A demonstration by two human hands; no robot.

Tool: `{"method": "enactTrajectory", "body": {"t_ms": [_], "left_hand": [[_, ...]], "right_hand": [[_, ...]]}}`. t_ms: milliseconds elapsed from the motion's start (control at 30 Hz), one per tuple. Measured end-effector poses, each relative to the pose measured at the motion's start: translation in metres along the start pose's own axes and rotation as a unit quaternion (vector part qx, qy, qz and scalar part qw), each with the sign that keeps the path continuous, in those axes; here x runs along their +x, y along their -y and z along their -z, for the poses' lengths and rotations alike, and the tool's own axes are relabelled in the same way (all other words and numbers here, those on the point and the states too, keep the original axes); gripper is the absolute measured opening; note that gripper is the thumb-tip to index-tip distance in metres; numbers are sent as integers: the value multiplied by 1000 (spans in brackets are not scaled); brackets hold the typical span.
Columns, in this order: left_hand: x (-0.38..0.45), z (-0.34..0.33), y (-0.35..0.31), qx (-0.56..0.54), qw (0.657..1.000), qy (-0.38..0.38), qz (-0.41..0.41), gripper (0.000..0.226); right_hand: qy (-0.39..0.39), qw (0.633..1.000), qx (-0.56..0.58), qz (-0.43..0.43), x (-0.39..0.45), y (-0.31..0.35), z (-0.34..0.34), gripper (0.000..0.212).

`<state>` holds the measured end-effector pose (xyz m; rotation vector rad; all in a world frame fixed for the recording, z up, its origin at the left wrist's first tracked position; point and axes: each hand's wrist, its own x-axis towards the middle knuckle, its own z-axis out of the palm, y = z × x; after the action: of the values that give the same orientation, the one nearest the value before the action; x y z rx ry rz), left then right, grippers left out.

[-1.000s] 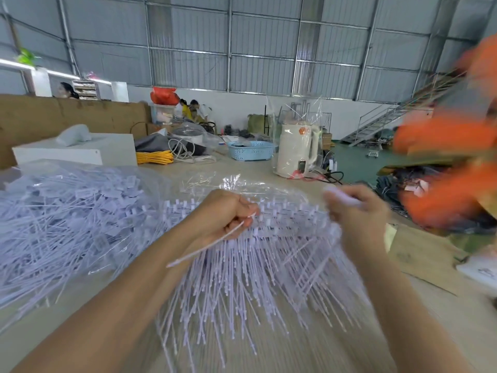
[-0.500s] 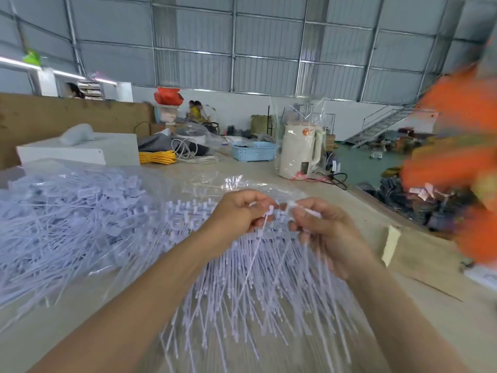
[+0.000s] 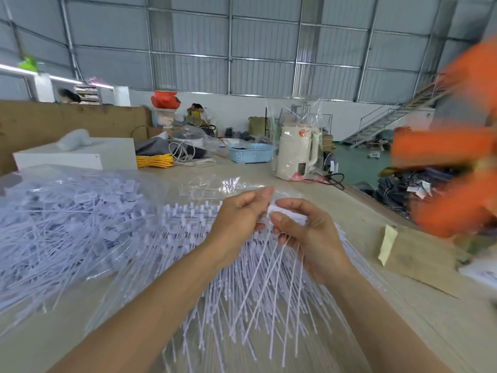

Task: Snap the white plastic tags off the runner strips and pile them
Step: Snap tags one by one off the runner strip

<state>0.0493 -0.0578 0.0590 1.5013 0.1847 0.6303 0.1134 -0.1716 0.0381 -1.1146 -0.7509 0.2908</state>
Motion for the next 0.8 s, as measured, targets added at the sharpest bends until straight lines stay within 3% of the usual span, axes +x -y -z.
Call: {"method": "enactTrajectory", "body": {"t_ms": [67,200,267,333,433,567,667,733,800], "left_hand": [[0,-2,-1,-9,1000,5,20,23],[-12,-13,8,85,986,122,77,78],[-21,-20,15,126,974,174,75,76],[-28,-27,21,172,965,195,32,57],[-35,-33,25,239,949,205,-19,41],[-44,-30,35,298,919,257,27,52],[-44,-19,34,321,888,317,85,52],[-38,-12,22,289,891,334,103,55],[-30,-7,7,283,903,305,107,63]], "right_hand": [[-26,999,41,0,1,1,3,25],[-72,986,149,-5,2,10,11,19],[-119,983,140,6,2,13,13,19],[-156,980,115,32,2,15,15,23],[-163,979,90,87,2,19,18,11],[-139,977,6,159,5,33,27,8],[-173,964,-37,196,11,43,40,24],[-175,967,-65,175,14,46,44,23],[-137,984,-73,89,16,45,44,12]]}}
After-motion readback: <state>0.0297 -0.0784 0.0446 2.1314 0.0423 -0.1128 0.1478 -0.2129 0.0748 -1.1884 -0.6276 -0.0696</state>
